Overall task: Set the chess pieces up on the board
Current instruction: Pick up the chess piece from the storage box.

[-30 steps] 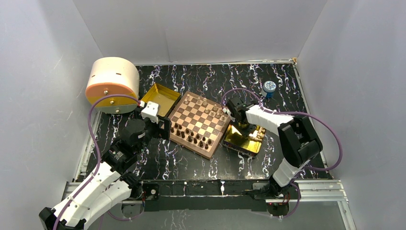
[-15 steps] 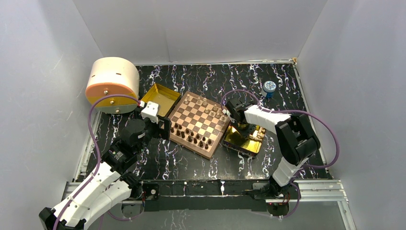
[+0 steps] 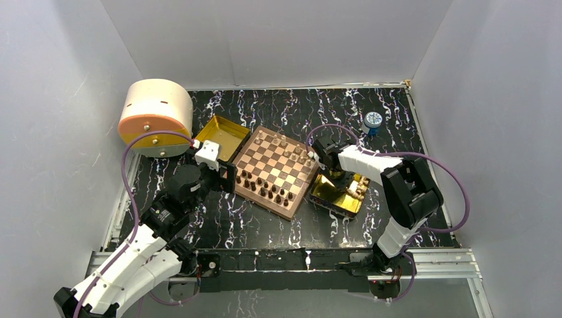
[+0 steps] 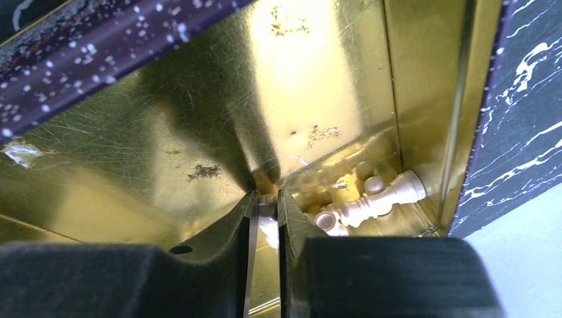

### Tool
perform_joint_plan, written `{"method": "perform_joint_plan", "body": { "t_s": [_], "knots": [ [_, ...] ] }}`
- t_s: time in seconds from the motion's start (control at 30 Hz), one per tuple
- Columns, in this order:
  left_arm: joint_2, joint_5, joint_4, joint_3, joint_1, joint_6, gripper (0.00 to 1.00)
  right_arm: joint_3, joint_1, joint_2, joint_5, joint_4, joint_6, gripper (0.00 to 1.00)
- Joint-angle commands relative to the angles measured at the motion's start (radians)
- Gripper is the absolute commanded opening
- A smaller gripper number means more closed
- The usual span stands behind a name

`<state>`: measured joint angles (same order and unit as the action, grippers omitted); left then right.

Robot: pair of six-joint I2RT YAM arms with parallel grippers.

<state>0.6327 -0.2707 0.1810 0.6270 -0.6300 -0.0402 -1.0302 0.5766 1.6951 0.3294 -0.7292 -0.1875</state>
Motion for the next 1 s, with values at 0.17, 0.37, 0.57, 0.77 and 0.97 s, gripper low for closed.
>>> {"method": "perform_joint_plan", "body": {
  "t_s": [0.17, 0.37, 0.57, 0.77, 0.97],
  "knots": [
    [-0.011, -0.009, -0.014, -0.003, 0.003, 0.008, 0.91, -0.086, 0.0, -0.044, 0.061, -0.078, 0.029, 0.17],
    [-0.007, -0.012, -0.018, -0.003, 0.003, 0.003, 0.91, -0.144, -0.001, -0.118, 0.056, -0.095, 0.044, 0.14],
    [0.003, -0.001, -0.029, 0.0, 0.003, -0.053, 0.9, -0.238, -0.001, -0.173, 0.011, -0.108, 0.089, 0.13],
    [0.054, 0.082, -0.03, 0.059, 0.003, -0.217, 0.86, -0.354, -0.001, -0.229, -0.09, -0.092, 0.175, 0.13],
    [0.129, 0.261, -0.111, 0.106, 0.003, -0.394, 0.77, -0.365, 0.001, -0.307, -0.296, 0.053, 0.308, 0.11]
  ]
}}
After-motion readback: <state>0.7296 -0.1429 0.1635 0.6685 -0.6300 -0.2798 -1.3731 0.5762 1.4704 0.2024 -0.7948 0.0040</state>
